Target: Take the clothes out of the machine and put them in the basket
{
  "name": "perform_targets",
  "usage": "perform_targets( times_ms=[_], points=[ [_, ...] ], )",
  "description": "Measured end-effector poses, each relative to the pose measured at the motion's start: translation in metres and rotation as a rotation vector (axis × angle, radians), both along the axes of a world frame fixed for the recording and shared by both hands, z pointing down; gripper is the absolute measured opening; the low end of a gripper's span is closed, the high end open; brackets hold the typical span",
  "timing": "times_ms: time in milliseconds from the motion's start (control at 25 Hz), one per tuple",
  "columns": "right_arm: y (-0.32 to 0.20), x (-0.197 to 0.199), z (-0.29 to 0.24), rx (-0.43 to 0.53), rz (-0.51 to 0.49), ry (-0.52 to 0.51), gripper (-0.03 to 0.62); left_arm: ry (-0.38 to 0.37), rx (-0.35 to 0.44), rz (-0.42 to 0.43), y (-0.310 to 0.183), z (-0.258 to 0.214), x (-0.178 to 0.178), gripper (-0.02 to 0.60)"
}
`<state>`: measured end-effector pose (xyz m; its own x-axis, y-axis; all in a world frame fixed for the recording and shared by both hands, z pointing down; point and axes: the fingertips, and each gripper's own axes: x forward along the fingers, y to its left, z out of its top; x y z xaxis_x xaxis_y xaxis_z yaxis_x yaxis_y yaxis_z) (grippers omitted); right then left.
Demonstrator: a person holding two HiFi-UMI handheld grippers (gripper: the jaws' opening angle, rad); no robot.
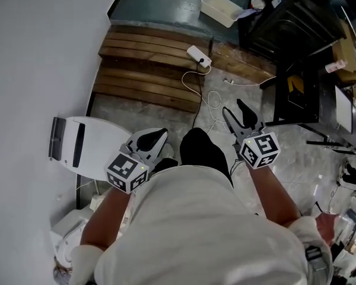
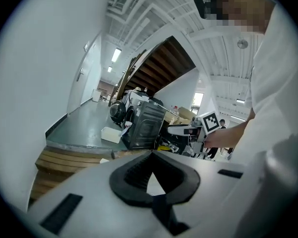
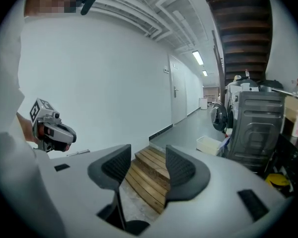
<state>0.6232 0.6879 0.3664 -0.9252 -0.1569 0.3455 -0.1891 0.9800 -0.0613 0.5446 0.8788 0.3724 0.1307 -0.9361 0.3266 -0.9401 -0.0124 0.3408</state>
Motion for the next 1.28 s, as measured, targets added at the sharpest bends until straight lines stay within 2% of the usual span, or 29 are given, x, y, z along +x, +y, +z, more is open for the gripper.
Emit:
perform_targets(
  times_ms=[280,560,720,880,1000,1120,1280],
  points=[
    [-0.035,-0.055,0.007,-0.009,0.002,0.012,0.221,-0.004,-0.004,-0.028,-0.027,0.002,-0.050,-0.002],
    [-0.110,-0.133,0.031,-0.037,0.022,0.004,0.221,-0.005,-0.034,-0.053,-0.089,0.017,-0.133,-0.002],
    [-0.168,-0.178,0.054,-0.073,0.031,0.019,0.221,-0.001,-0.076,-0.021,-0.151,0.030,-0.176,-0.002],
    [-0.234,-0.225,0.065,-0.121,0.032,0.055,0.221,0.014,-0.095,0.007,-0.236,0.025,-0.222,-0.002],
    [-0.282,-0.255,0.054,-0.140,0.036,0.067,0.221,-0.011,-0.116,0.063,-0.301,0.004,-0.250,-0.002],
    [-0.331,-0.279,0.038,-0.144,0.040,0.073,0.221,-0.057,-0.104,0.109,-0.359,-0.029,-0.271,-0.002],
    [-0.381,-0.304,0.018,-0.141,0.069,0.061,0.221,-0.076,-0.084,0.134,-0.414,-0.061,-0.296,-0.002]
  ],
)
